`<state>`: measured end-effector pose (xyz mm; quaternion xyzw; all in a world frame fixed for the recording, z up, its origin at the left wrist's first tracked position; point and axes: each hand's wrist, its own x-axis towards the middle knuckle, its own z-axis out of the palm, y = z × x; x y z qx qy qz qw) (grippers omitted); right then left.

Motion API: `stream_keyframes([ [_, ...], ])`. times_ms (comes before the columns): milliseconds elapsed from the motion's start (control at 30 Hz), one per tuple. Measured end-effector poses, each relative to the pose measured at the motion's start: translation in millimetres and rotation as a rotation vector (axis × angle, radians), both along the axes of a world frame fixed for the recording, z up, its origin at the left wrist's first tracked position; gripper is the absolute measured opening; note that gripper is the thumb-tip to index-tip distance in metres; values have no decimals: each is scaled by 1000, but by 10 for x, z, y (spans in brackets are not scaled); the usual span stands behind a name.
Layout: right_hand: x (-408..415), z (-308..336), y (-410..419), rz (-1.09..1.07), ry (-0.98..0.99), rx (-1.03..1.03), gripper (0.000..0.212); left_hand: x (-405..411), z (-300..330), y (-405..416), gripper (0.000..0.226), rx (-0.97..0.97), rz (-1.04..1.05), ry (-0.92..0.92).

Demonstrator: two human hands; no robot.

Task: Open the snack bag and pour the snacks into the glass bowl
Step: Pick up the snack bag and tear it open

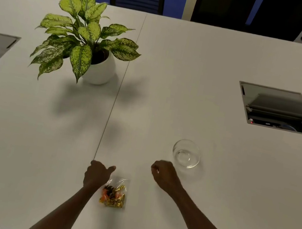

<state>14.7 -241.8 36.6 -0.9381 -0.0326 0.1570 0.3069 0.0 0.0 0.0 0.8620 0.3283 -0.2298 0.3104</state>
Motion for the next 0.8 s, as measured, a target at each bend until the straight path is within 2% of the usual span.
stream_keyframes([
  [167,-263,-240,263,-49,330,80,20,-218,-152,22,68,-50,51,44],
  [333,-315,-340,379,-102,382,94,23,-293,-188,29,26,-210,93,-85],
  [433,-294,-329,408,-165,364,137,30,-337,-78,14,6,-328,38,-170],
  [567,-276,-268,435,-120,332,189,36,-356,73,-69,7,-374,-73,-249],
  [800,-288,-82,489,-55,269,289,15,-360,280,-170,12,-374,-204,-338],
])
